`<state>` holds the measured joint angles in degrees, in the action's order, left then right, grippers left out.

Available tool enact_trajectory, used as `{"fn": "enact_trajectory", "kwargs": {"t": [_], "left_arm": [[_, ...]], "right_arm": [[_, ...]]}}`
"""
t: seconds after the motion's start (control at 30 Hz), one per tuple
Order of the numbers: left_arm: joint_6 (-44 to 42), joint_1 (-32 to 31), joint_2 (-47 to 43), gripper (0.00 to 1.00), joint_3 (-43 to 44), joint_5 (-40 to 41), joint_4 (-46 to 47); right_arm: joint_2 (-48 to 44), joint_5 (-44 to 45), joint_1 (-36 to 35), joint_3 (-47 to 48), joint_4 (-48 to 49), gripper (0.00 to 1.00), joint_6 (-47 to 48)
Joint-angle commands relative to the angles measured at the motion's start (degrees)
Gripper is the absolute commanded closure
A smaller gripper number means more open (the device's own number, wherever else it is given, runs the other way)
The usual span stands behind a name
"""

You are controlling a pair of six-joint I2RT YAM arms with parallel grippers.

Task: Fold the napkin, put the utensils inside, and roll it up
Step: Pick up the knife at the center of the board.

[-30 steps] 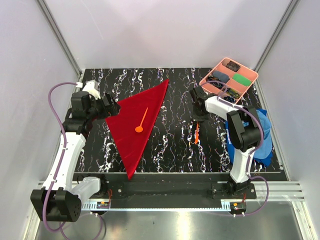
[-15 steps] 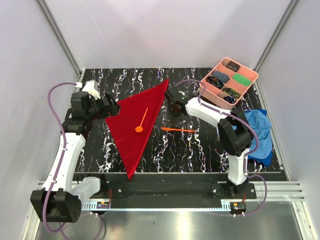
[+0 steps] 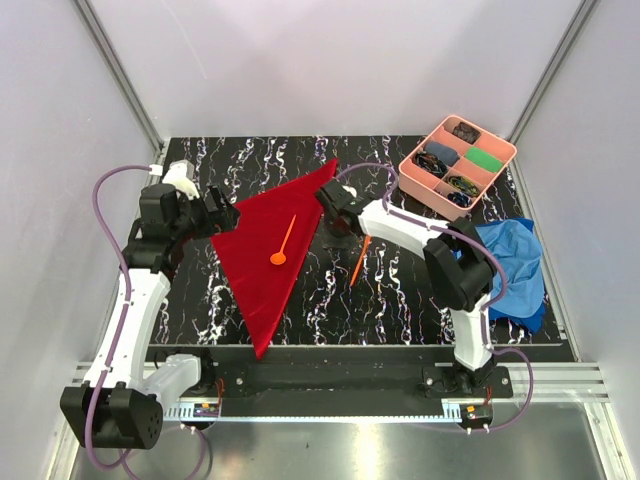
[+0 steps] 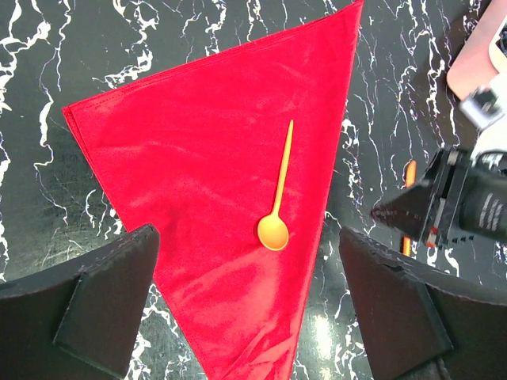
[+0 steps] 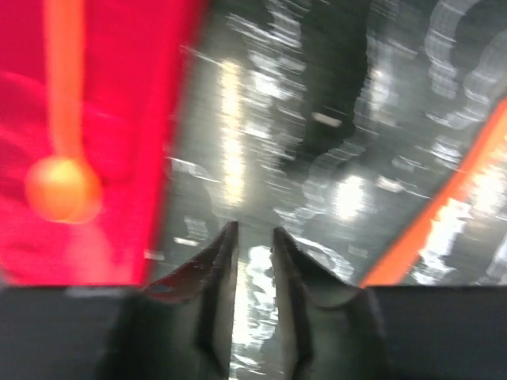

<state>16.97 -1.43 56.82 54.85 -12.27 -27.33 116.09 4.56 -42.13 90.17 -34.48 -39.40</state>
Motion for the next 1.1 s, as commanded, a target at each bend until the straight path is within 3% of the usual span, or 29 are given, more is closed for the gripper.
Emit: {"fn": "enact_trajectory", "kwargs": {"t": [0.0,0.27,0.47,0.63,0.73,0.8,1.07], "left_arm": [[0.2,-0.2,-0.9,0.01,0.2,-1.7,2.5],[0.3,-0.2,-1.1,0.01,-0.3,-1.5,2.5],[0.3,-0.2,-1.3,0.01,-0.4,-1.6,2.7],[0.3,-0.2,-1.3,0.01,-0.4,-1.6,2.7],[0.3,-0.2,-1.2,0.01,-0.4,-1.4,2.7],[0.3,-0.2,-1.2,0.01,-0.4,-1.5,2.8],[0.3,-0.2,-0.9,0.01,-0.4,-1.9,2.7]], "right_arm": [[-6.9,3.7,2.2,-4.7,-4.4,0.62,4.2],[-8.2,7.0,2.8,-10.1,-7.6,0.58,2.6],[-7.1,5.6,3.3,-8.2,-7.8,0.54,3.6],[-6.1,2.2,3.3,-6.8,-7.5,0.52,14.2],[-7.4,2.2,3.4,-7.6,-7.6,0.40,18.4],[-7.8,2.5,3.5,-8.0,-8.1,0.34,16.7],[-4.6,-1.2,3.9,-10.9,-4.6,0.36,4.5]]}}
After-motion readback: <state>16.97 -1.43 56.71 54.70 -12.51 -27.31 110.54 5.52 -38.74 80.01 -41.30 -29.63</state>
